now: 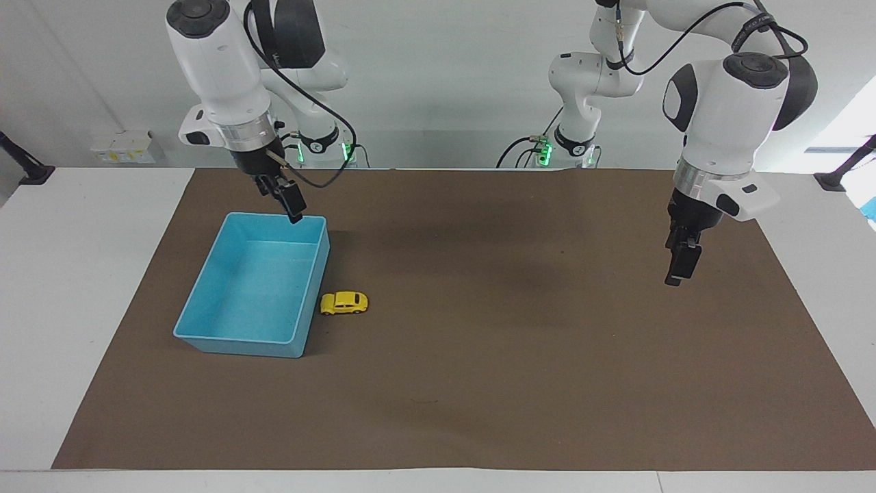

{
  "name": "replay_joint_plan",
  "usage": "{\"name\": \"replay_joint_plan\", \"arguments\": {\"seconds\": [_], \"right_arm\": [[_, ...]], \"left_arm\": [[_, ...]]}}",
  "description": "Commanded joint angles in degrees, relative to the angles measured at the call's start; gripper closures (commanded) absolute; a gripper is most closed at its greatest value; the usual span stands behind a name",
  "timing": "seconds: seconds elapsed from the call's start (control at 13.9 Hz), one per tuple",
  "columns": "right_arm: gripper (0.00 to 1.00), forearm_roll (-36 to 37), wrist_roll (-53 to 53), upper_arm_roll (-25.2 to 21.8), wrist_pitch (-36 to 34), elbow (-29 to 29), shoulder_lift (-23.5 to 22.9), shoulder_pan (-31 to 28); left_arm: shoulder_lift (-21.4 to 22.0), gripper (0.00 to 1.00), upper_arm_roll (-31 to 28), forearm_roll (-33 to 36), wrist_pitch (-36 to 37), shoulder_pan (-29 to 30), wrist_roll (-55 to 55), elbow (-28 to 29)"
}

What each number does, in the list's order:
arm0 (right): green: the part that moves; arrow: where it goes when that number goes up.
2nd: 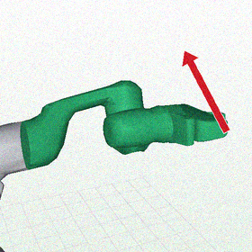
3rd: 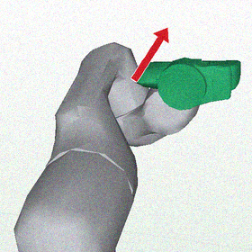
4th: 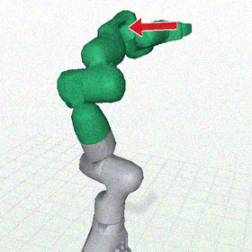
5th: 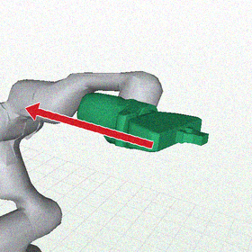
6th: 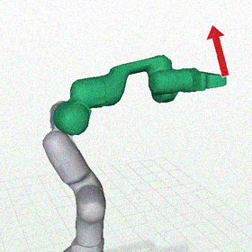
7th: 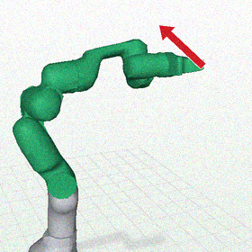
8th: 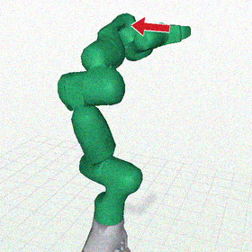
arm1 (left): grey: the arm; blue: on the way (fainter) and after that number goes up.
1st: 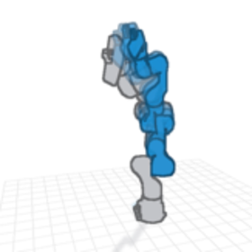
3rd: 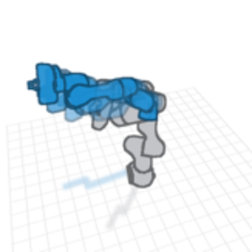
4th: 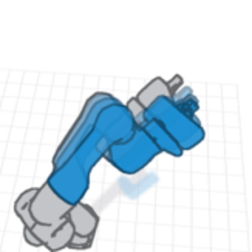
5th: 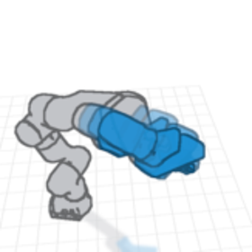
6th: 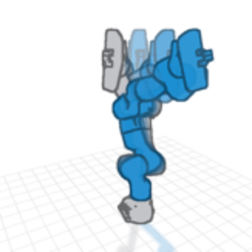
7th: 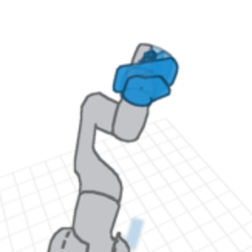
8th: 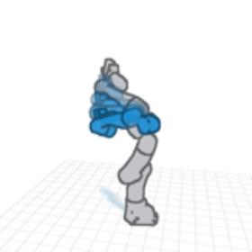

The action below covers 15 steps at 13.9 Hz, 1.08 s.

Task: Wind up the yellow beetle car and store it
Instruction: 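Reach the right gripper to the car while the left gripper withdraws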

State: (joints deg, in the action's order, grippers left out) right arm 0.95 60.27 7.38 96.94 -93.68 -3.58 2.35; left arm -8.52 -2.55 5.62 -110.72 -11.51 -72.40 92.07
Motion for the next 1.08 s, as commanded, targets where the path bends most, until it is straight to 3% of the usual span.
{"name": "replay_joint_plan", "arguments": {"seconds": [0.0,0.14,0.29,1.01], "right_arm": [[0.00,-0.51,9.04,0.44,4.12,-3.07,-1.16,1.68],[0.00,0.37,17.91,0.36,11.22,-7.46,-1.52,3.71],[0.00,3.25,24.77,0.36,13.88,-8.10,-3.97,5.46],[0.00,14.42,46.42,0.36,16.70,-8.36,-12.23,9.86]], "left_arm": [[2.18,0.00,0.62,0.97,2.61,1.92,4.62,0.30],[2.98,0.00,0.62,0.97,5.06,2.63,10.49,0.30],[4.12,0.00,0.53,0.97,8.40,2.72,18.05,0.30],[8.60,0.00,0.44,0.62,10.53,5.44,46.80,0.74]]}}
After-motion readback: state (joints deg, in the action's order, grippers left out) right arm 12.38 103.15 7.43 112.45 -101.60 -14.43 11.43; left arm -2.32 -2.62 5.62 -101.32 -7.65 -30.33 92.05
